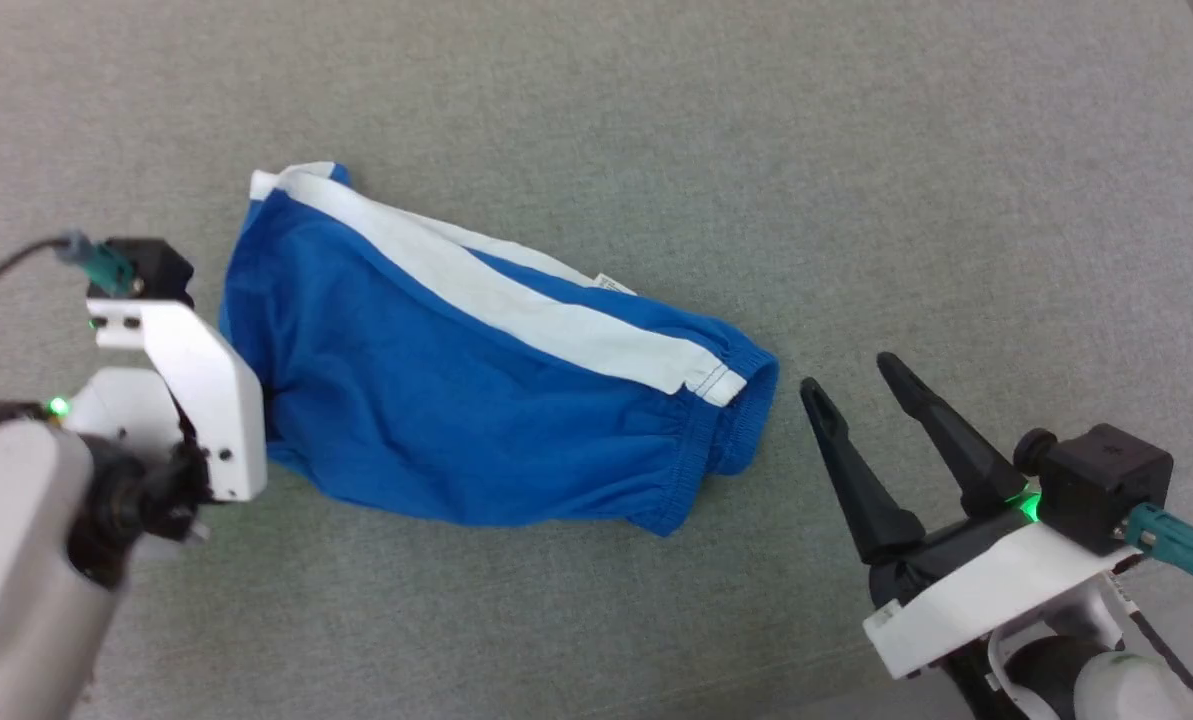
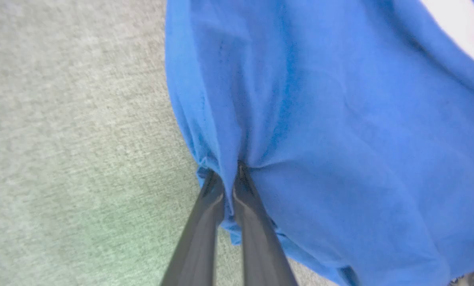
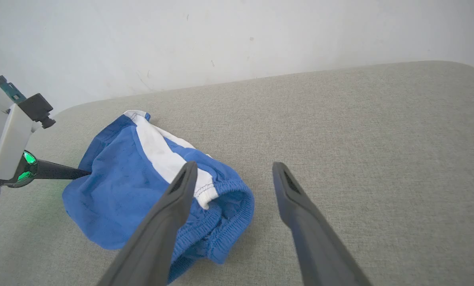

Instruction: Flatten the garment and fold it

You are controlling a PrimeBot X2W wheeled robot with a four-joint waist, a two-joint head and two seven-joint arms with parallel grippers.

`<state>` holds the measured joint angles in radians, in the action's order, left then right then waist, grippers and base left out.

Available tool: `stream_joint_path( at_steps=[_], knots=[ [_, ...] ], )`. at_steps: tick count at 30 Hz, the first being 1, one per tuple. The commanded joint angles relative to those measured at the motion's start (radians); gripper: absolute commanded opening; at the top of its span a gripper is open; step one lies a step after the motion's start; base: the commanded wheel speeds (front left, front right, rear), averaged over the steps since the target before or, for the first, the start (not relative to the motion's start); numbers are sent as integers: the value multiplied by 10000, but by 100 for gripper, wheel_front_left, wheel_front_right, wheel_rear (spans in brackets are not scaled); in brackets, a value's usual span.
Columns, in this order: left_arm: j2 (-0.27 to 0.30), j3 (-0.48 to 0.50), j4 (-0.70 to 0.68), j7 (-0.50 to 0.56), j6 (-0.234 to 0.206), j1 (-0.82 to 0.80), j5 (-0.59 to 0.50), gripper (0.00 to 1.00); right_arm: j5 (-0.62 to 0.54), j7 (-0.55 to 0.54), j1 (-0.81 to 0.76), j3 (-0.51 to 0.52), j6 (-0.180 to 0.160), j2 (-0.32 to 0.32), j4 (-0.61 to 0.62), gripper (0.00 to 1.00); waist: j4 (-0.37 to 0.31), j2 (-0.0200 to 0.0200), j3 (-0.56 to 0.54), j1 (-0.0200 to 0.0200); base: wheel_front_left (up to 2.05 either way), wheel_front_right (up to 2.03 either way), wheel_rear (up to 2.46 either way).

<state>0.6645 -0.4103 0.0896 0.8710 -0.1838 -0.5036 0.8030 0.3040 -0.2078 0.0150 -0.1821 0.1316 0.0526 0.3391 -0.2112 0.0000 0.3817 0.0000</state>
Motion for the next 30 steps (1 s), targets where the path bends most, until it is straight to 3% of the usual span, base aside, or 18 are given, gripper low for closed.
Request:
stream_joint_path(
  at_steps=[1,9,18,24,30],
  knots=[
    [-359,-328,222,-235,-209,924,-142,0,62,-76,-55,81,-9,-24,-70,100,259,0,-301,0,0,0,0],
    [-344,226,-1141,-1757,-1116,2100,-542,0,-29,-771,-197,261,-9,-24,-334,100,681,0,-833,0,0,0,0],
    [-202,731,-2877,-2875,-1912,3785,-760,0,80,-2964,51,-141,-9,163,-1212,100,1021,0,-1332,0,0,0,0],
    [-217,804,-3513,-3289,-2025,4472,-770,0,615,-4022,820,-580,-9,432,-2311,100,1183,0,-1461,0,0,0,0],
    [-390,602,-3447,-3575,-1747,4245,-856,0,724,-4112,2089,-1031,-9,453,-4332,100,1352,0,-1219,0,0,0,0]
  ],
)
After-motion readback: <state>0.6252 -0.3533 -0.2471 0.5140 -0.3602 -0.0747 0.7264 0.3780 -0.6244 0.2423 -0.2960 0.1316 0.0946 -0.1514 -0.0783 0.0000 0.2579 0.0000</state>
